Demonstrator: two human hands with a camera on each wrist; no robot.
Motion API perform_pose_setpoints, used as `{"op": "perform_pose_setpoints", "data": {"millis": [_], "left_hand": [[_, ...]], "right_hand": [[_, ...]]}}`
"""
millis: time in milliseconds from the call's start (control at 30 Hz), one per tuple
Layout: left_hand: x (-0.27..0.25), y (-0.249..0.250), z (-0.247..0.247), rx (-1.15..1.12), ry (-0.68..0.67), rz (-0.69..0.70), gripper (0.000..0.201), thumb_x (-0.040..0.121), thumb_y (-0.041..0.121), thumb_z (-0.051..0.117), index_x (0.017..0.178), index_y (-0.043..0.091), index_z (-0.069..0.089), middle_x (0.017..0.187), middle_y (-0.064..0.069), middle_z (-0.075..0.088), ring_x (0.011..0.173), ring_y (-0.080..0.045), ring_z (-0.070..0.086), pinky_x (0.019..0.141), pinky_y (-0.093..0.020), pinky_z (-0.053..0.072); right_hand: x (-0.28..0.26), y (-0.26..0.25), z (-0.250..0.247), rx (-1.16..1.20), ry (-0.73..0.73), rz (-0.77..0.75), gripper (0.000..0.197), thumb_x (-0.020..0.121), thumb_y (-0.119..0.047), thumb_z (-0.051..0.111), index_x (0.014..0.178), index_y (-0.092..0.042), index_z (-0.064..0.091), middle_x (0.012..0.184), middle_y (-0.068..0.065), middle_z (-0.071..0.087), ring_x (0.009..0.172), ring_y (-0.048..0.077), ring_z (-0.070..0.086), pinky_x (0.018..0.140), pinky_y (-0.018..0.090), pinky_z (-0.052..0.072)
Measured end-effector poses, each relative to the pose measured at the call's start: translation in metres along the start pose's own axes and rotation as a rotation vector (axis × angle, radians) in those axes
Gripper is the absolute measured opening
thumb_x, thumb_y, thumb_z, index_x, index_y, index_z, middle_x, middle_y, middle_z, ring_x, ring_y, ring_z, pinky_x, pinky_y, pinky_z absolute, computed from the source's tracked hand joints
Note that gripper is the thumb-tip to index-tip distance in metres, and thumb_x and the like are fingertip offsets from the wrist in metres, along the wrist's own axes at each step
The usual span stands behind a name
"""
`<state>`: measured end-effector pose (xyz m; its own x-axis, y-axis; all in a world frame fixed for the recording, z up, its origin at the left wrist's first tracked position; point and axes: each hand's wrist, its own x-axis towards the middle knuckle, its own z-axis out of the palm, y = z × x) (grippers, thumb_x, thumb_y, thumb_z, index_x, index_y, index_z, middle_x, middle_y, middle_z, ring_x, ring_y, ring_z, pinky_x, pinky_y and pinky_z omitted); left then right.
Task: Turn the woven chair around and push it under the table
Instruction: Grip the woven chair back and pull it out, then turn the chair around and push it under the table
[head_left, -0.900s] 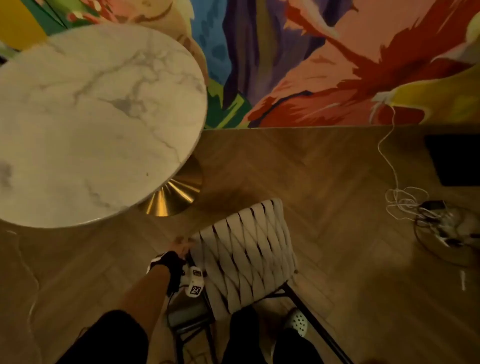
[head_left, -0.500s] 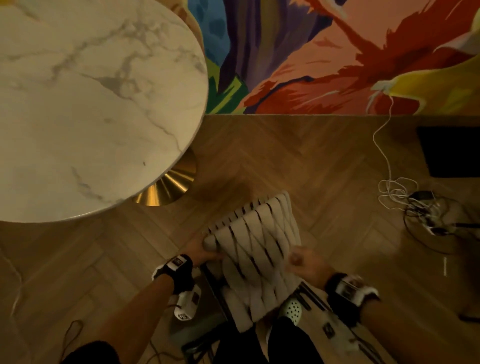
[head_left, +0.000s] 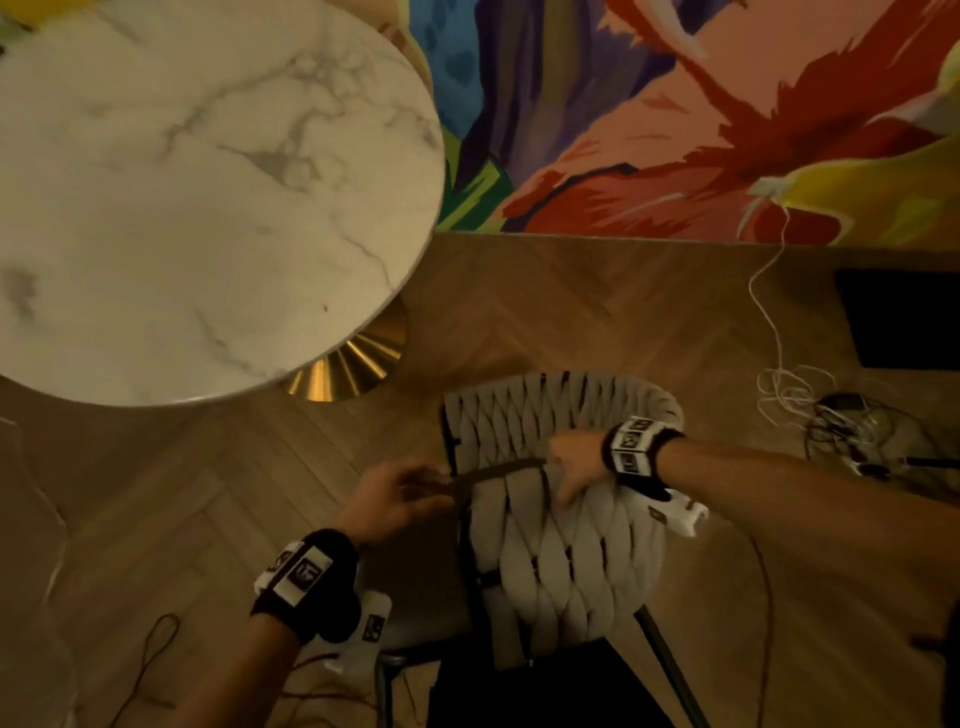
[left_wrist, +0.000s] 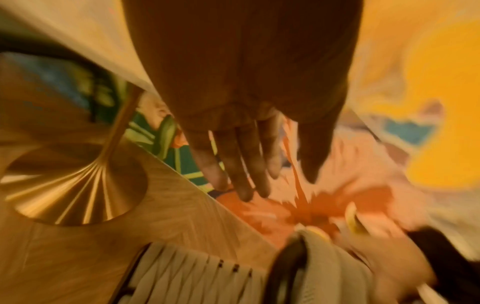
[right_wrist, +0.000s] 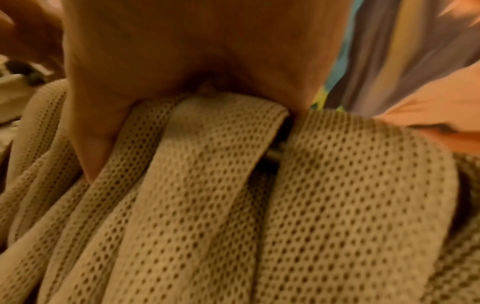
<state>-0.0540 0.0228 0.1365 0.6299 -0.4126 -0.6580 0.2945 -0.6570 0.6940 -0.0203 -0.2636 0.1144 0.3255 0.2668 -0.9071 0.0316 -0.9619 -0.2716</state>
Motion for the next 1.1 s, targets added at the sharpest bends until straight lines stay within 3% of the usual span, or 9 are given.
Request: {"op": "perform_pose_setpoints", "data": {"millis": [100, 233, 400, 533, 633, 700, 799, 933, 1099], "left_hand": [[-0.007, 0.012, -0.017, -0.097, 0.156, 0.031, 0.017, 0.086, 0.022, 0.063, 0.097, 0.035, 0.06, 0.098, 0.015, 0.065, 0.085, 0.006, 0.063, 0.084, -0.018, 0.047], [-0.008, 0.015, -0.003, -0.161, 0.155, 0.002, 0.014, 0.086, 0.017, 0.061, 0.088, 0.031, 0.066, 0.097, 0.011, 0.066, 0.095, -0.01, 0.063, 0.093, -0.033, 0.049], [-0.003, 0.01, 0.027, -0.119, -0.02, -0.04, 0.01, 0.087, 0.019, 0.059, 0.089, 0.028, 0.064, 0.084, 0.003, 0.07, 0.08, -0.015, 0.066, 0.089, -0.042, 0.054], [-0.007, -0.002, 0.051, -0.065, -0.032, -0.074, 0.01, 0.089, 0.019, 0.058, 0.086, 0.026, 0.064, 0.08, 0.0, 0.068, 0.065, -0.011, 0.063, 0.07, -0.03, 0.053], [-0.013, -0.012, 0.06, -0.064, -0.026, -0.102, 0.012, 0.092, 0.009, 0.053, 0.094, 0.009, 0.064, 0.071, -0.001, 0.063, 0.057, -0.01, 0.058, 0.053, -0.014, 0.047], [-0.017, -0.019, 0.063, -0.103, -0.013, -0.135, 0.014, 0.091, 0.001, 0.051, 0.096, 0.001, 0.064, 0.07, -0.003, 0.06, 0.058, -0.011, 0.056, 0.046, -0.011, 0.044], [-0.019, -0.033, 0.056, -0.143, -0.012, -0.165, 0.018, 0.089, -0.003, 0.051, 0.079, 0.008, 0.061, 0.071, -0.011, 0.061, 0.064, -0.021, 0.059, 0.046, -0.014, 0.047], [-0.024, -0.045, 0.046, -0.143, -0.02, -0.216, 0.013, 0.092, -0.002, 0.048, 0.082, 0.003, 0.056, 0.067, -0.01, 0.058, 0.04, 0.001, 0.059, 0.039, -0.008, 0.041], [-0.026, -0.064, 0.044, -0.157, -0.039, -0.284, 0.012, 0.093, 0.005, 0.049, 0.086, 0.002, 0.058, 0.069, -0.011, 0.06, 0.035, 0.003, 0.057, 0.039, -0.009, 0.042]], "right_hand": [[-0.039, 0.027, -0.03, 0.079, 0.118, 0.057, 0.044, 0.071, -0.044, 0.078, 0.095, -0.016, 0.054, 0.094, 0.004, 0.053, 0.082, 0.023, 0.054, 0.072, 0.041, 0.048], [-0.089, 0.054, -0.065, 0.138, 0.326, 0.031, 0.03, 0.062, -0.042, 0.079, 0.059, -0.02, 0.058, 0.061, 0.002, 0.054, 0.056, 0.022, 0.05, 0.054, 0.037, 0.041], [-0.114, 0.055, -0.045, 0.049, 0.454, 0.072, 0.028, 0.061, -0.051, 0.074, 0.068, -0.025, 0.066, 0.073, 0.002, 0.067, 0.069, 0.018, 0.063, 0.06, 0.036, 0.05], [-0.09, 0.065, 0.014, 0.019, 0.399, 0.107, 0.026, 0.063, -0.048, 0.072, 0.076, -0.025, 0.067, 0.079, -0.001, 0.068, 0.075, 0.018, 0.064, 0.064, 0.035, 0.055], [-0.082, 0.062, 0.057, 0.021, 0.377, 0.103, 0.022, 0.07, -0.044, 0.068, 0.066, -0.033, 0.05, 0.076, -0.004, 0.058, 0.074, 0.017, 0.057, 0.061, 0.029, 0.043], [-0.076, 0.053, 0.081, 0.019, 0.371, 0.1, 0.02, 0.074, -0.042, 0.067, 0.073, -0.028, 0.052, 0.078, -0.002, 0.059, 0.075, 0.021, 0.061, 0.06, 0.03, 0.043], [-0.065, 0.043, 0.119, 0.024, 0.348, 0.095, 0.024, 0.077, -0.043, 0.065, 0.086, -0.022, 0.057, 0.084, 0.002, 0.063, 0.082, 0.025, 0.066, 0.062, 0.032, 0.047], [-0.049, 0.034, 0.179, -0.008, 0.255, 0.115, 0.021, 0.08, -0.028, 0.061, 0.101, -0.024, 0.062, 0.103, 0.004, 0.07, 0.094, 0.027, 0.067, 0.073, 0.033, 0.051], [-0.037, 0.02, 0.216, 0.022, 0.351, 0.124, 0.032, 0.083, -0.026, 0.057, 0.115, -0.02, 0.06, 0.122, 0.009, 0.065, 0.111, 0.031, 0.06, 0.094, 0.036, 0.043]]}}
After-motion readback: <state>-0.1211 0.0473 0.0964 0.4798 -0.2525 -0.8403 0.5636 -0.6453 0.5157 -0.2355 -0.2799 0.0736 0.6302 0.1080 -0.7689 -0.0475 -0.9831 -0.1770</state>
